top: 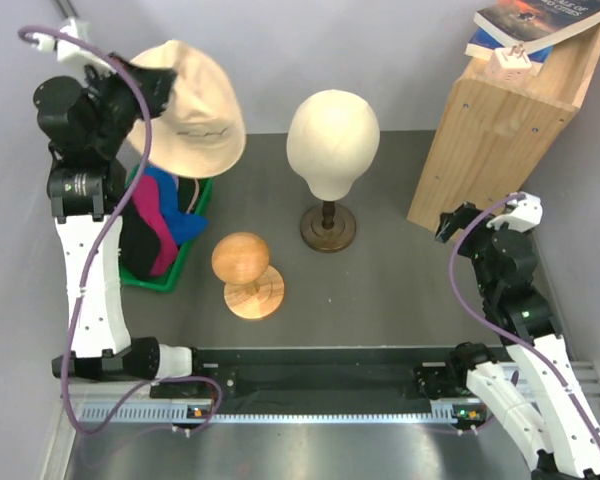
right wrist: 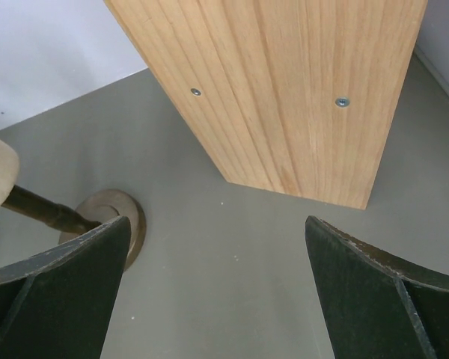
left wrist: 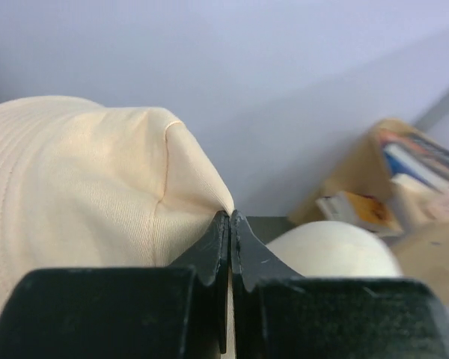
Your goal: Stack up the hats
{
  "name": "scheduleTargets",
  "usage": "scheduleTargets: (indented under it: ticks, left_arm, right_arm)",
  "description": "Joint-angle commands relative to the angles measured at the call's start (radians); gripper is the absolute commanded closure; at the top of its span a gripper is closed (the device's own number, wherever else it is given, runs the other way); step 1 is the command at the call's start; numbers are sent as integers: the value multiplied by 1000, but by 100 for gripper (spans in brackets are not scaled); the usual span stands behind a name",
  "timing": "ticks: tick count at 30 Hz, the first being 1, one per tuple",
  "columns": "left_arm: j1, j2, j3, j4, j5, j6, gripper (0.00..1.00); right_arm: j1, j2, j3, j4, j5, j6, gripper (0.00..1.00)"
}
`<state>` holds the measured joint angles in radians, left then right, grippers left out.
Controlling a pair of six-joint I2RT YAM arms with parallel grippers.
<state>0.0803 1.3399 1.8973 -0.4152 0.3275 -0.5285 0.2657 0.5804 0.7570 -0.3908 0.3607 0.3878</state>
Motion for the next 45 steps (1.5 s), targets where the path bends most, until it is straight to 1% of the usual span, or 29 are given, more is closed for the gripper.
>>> scheduleTargets:
  ticks: [1,3,5,6,8,9,13,14,18,20,25,31,34,39,42,45]
  left_arm:
    - [-183,66,175,110,47,-65,100]
    - [-256,87,210,142,39,-114,100]
    - [-302,110,250,202,18,-148,100]
    - [-351,129,269,213,10,-151,100]
    - [-401,156,343,222,-8,-148,100]
    - [-445,180,368,228,-21,-148,100]
    - [-531,225,405,299,-28,-194,100]
    - [-577,235,416,308,-31,-197,100]
    - [-686,298,499,346,-64,-171,100]
    - [-718,314,513,348,-74,-162,100]
    - [-734,323,473,317,-103,-142,100]
    - [-734,324,392,198,-215,1,100]
    - [-734,328,365,170,-271,48,100]
    - [-734,337,307,153,-289,85,100]
    - [-734,347,292,112,-307,101,100]
    - [-732,343,254,81,-370,107,100]
  right_arm:
    - [7,-33,-34,-2,-2,39,0]
    - [6,-40,-45,-13,-3,48,0]
    - [7,-47,-50,-22,-3,52,0]
    - [7,-51,-56,-22,-2,52,0]
    - [6,-59,-68,-28,-2,51,0]
    - [6,-62,-70,-29,0,54,0]
    - [6,-71,-81,-39,3,60,0]
    - [6,-71,-84,-42,3,62,0]
    - [6,-71,-81,-46,7,60,0]
    - [7,-70,-82,-45,9,59,0]
    - [6,-65,-82,-46,12,56,0]
    - [6,-63,-88,-46,18,52,0]
    - [7,-59,-88,-45,20,49,0]
    - [7,-44,-87,-37,20,46,0]
    - [4,-33,-85,-30,18,46,1]
    - [7,-25,-85,-26,12,46,0]
